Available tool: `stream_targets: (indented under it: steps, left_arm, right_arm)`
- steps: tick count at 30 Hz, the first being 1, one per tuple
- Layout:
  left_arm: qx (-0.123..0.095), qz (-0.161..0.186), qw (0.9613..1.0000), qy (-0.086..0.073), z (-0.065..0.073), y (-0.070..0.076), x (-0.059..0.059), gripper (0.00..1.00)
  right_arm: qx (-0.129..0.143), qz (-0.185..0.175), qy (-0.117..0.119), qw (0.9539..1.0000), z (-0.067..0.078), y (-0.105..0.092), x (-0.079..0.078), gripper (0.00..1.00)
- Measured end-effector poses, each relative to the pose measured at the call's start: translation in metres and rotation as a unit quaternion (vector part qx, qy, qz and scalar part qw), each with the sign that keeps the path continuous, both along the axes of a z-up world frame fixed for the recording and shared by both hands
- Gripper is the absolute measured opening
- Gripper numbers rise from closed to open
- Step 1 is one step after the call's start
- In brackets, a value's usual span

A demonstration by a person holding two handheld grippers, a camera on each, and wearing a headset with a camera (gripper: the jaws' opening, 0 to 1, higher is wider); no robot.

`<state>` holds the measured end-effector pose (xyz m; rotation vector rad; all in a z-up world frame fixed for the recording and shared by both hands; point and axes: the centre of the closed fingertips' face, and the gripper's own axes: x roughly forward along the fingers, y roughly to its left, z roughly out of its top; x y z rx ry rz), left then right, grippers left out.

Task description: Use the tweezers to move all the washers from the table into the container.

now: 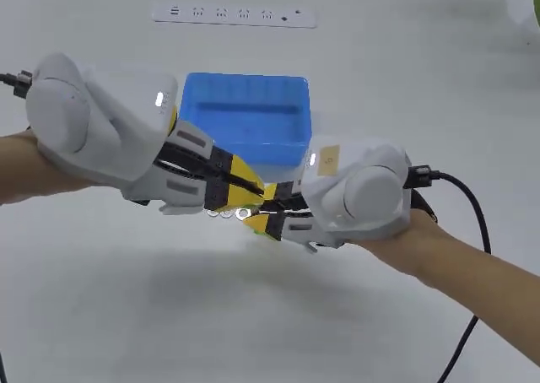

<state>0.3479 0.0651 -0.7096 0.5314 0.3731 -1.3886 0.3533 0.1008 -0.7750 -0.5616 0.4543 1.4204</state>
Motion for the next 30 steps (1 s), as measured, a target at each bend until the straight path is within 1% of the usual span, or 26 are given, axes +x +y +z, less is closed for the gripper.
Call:
stream_targets:
  steps: [1,2,3,6,7,8,10,13,16,18,19,20,21,22,24,25,27,28,29,30]
  left_arm:
    - [0.006,0.003,0.9999,-0.011,0.000,0.000,0.002,0.07]
    - [0.015,0.005,0.9998,-0.014,-0.003,0.001,0.001,0.07]
    - [0.017,0.007,0.9998,-0.012,-0.004,0.002,0.001,0.07]
    - [0.003,0.021,0.9998,-0.003,-0.003,0.001,0.001,0.08]
    - [-0.006,0.031,0.9995,0.003,-0.001,0.002,0.001,0.10]
    - [-0.015,0.038,0.9992,0.005,0.002,0.002,0.001,0.12]
    - [-0.025,0.050,0.9984,0.002,0.007,0.004,0.003,0.17]
    - [-0.036,0.060,0.9976,0.002,0.011,0.006,0.002,0.19]
    - [-0.037,0.074,0.9966,0.003,0.011,0.012,-0.001,0.24]
    - [-0.037,0.090,0.9952,-0.004,0.011,0.017,-0.002,0.29]
    - [-0.039,0.101,0.9941,-0.009,0.012,0.020,-0.003,0.31]
    - [-0.044,0.110,0.9930,-0.007,0.014,0.022,-0.004,0.32]
    - [-0.055,0.121,0.9911,-0.006,0.017,0.024,-0.006,0.32]
    - [-0.062,0.127,0.9899,-0.006,0.019,0.025,-0.007,0.32]
    - [-0.069,0.142,0.9874,-0.011,0.023,0.029,-0.011,0.33]
    - [-0.071,0.145,0.9869,-0.012,0.023,0.030,-0.012,0.34]
    - [-0.084,0.168,0.9821,-0.005,0.028,0.035,-0.014,0.38]
    - [-0.094,0.189,0.9775,0.005,0.030,0.039,-0.014,0.40]
    - [-0.098,0.201,0.9747,0.012,0.030,0.042,-0.015,0.42]
    - [-0.094,0.207,0.9737,0.016,0.030,0.047,-0.017,0.43]
  right_arm:
    - [0.000,-0.003,0.001,1.0000,0.000,0.000,0.001,0.10]
    - [0.000,-0.005,0.002,1.0000,0.000,0.000,0.001,0.10]
    - [0.001,-0.005,0.001,1.0000,0.000,0.000,0.001,0.10]
    - [0.002,-0.002,0.000,1.0000,0.001,0.000,0.000,0.09]
    - [0.006,-0.002,0.001,1.0000,0.002,0.000,-0.002,0.09]
    - [0.007,-0.002,0.000,1.0000,0.003,0.000,-0.002,0.09]
    - [0.007,-0.002,-0.002,1.0000,0.003,0.000,-0.001,0.09]
    - [0.006,-0.002,-0.002,1.0000,0.005,-0.002,-0.002,0.09]
    - [0.008,-0.002,-0.004,1.0000,0.009,-0.002,-0.003,0.09]
    - [0.013,-0.004,-0.005,0.9999,0.014,-0.003,-0.003,0.09]
    - [0.015,-0.006,-0.005,0.9999,0.016,-0.003,-0.003,0.09]
    - [0.017,-0.008,-0.004,0.9998,0.018,-0.003,-0.002,0.09]
    - [0.018,-0.008,-0.003,0.9998,0.019,-0.003,-0.002,0.09]
    - [0.018,-0.009,-0.004,0.9998,0.021,-0.004,-0.002,0.09]
    - [0.018,-0.009,-0.006,0.9998,0.025,-0.005,-0.001,0.09]
    - [0.020,-0.010,-0.005,0.9997,0.027,-0.005,-0.001,0.09]
    - [0.028,-0.012,-0.001,0.9995,0.035,-0.005,0.001,0.09]
    - [0.034,-0.013,0.001,0.9993,0.039,-0.005,0.002,0.09]
    - [0.040,-0.014,0.003,0.9991,0.045,-0.004,0.003,0.09]
    - [0.042,-0.014,0.003,0.9990,0.047,-0.004,0.003,0.09]
